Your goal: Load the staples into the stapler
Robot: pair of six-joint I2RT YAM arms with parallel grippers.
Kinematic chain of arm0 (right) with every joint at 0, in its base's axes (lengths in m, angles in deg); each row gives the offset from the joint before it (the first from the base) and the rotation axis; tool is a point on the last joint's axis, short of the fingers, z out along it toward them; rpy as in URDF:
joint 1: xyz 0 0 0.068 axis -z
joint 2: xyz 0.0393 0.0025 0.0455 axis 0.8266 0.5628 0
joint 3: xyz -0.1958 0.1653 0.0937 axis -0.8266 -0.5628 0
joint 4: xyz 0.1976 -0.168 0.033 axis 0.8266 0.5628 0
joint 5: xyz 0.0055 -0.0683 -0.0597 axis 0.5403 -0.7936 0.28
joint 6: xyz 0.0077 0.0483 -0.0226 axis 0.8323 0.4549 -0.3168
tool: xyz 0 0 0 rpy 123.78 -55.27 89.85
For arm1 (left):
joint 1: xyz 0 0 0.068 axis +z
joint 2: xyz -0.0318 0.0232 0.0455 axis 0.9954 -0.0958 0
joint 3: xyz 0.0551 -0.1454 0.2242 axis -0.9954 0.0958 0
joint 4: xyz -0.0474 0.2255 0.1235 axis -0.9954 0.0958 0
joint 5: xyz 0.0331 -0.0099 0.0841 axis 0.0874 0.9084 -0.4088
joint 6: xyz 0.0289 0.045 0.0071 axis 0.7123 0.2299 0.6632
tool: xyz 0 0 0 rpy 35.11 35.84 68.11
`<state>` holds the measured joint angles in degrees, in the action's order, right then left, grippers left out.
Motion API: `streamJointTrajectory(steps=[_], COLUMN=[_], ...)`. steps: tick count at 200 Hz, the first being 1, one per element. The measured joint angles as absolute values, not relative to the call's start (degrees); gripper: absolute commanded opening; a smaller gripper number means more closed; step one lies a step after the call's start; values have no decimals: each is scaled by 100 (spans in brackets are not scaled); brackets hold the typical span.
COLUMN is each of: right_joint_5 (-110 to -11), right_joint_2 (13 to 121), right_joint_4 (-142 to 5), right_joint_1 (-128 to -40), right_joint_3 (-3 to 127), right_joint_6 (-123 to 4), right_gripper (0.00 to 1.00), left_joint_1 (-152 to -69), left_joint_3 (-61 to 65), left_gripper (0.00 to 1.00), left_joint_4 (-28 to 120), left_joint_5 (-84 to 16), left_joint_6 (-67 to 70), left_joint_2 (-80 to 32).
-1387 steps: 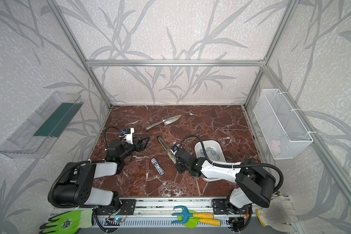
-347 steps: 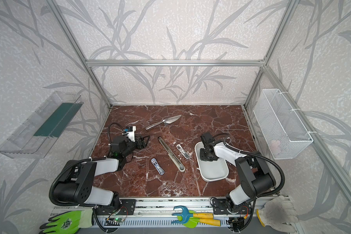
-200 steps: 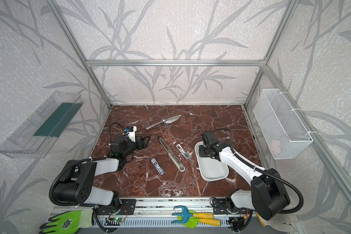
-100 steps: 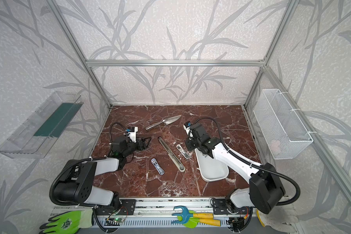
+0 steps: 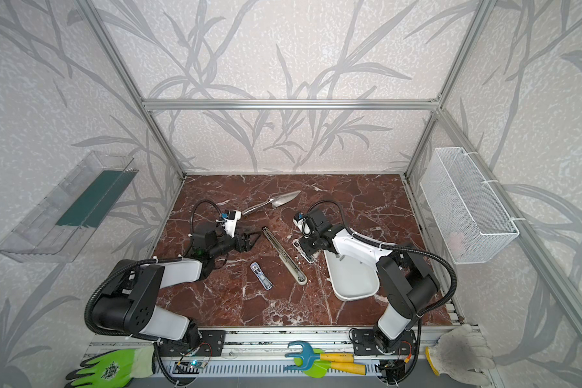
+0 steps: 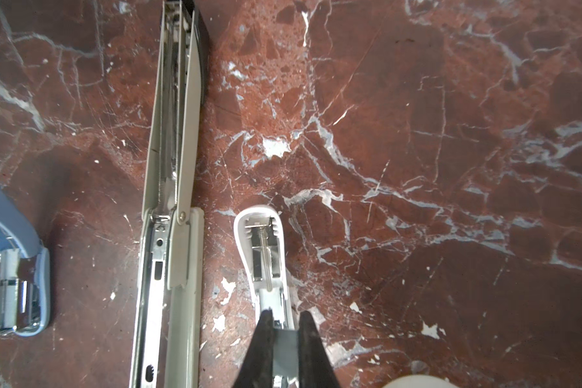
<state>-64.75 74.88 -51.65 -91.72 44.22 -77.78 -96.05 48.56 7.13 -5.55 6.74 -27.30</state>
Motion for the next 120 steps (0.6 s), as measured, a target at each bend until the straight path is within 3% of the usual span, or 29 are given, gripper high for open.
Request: streamJointTrajectory(steps=[120], right_joint_5=[-6412], right_joint_2=[7593], right_joint_4=[-5140], right_joint_1=[-9194], right_joint_3=[4259], right_joint_6=[-7784], right_gripper=[3], left_joint_1=[-9887], left_joint_3=[4530], left_gripper=[79], left_joint_4=[1522], left_joint_5=[-574], left_joint_6=[1242], left_joint_2=[-2759])
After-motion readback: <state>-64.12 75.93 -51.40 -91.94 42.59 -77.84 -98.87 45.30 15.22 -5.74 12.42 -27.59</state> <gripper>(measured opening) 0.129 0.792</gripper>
